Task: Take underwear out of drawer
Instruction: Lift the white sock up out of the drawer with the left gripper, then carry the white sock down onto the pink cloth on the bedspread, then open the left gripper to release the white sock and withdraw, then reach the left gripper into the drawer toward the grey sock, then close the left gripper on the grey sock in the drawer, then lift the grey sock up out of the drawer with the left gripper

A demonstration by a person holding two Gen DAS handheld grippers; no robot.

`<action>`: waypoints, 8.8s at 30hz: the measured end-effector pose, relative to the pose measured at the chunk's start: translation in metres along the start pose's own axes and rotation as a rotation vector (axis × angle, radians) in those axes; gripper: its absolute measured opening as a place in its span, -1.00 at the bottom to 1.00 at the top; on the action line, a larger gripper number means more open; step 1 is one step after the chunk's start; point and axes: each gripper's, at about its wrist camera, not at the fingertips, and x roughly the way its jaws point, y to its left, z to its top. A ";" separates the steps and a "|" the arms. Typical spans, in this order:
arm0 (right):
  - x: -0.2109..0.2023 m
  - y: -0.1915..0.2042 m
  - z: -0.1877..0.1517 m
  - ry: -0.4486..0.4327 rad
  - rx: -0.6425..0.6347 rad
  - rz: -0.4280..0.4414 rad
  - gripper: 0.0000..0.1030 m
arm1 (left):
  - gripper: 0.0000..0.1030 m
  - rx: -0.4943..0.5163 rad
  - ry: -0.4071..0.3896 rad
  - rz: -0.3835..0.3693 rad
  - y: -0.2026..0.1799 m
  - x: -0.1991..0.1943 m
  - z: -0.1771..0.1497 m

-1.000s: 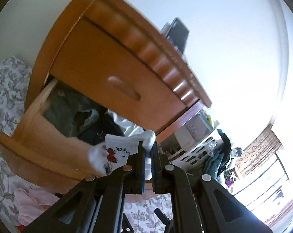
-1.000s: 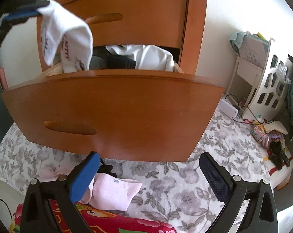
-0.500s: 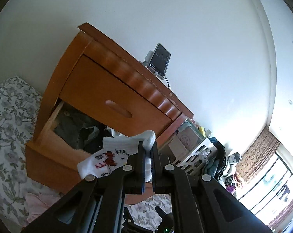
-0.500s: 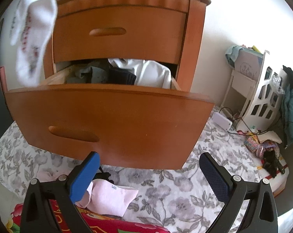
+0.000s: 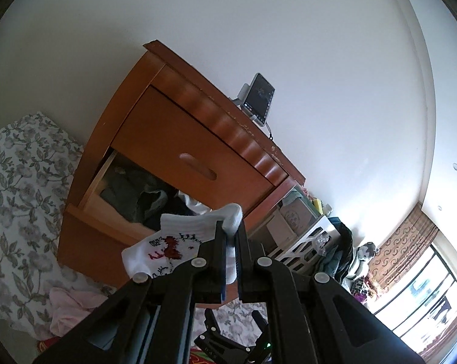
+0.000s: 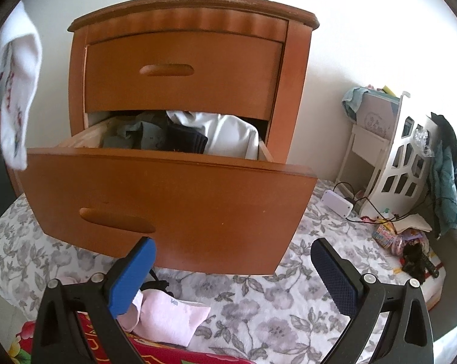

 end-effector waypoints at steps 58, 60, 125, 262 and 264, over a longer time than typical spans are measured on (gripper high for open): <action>0.010 0.000 -0.002 0.044 0.004 0.004 1.00 | -0.91 -0.149 0.641 0.446 0.129 0.119 -0.135; 0.011 0.000 -0.002 0.046 0.004 0.004 1.00 | -0.91 -0.154 0.649 0.455 0.131 0.120 -0.136; 0.013 0.001 -0.005 0.059 0.002 0.004 1.00 | 0.95 0.186 0.176 0.390 0.042 0.064 -0.064; 0.050 -0.034 -0.015 0.256 0.210 0.134 1.00 | -0.87 0.100 0.414 0.660 0.081 0.273 0.041; 0.050 -0.034 -0.015 0.256 0.210 0.133 1.00 | -0.87 0.117 0.402 0.636 0.078 0.259 0.043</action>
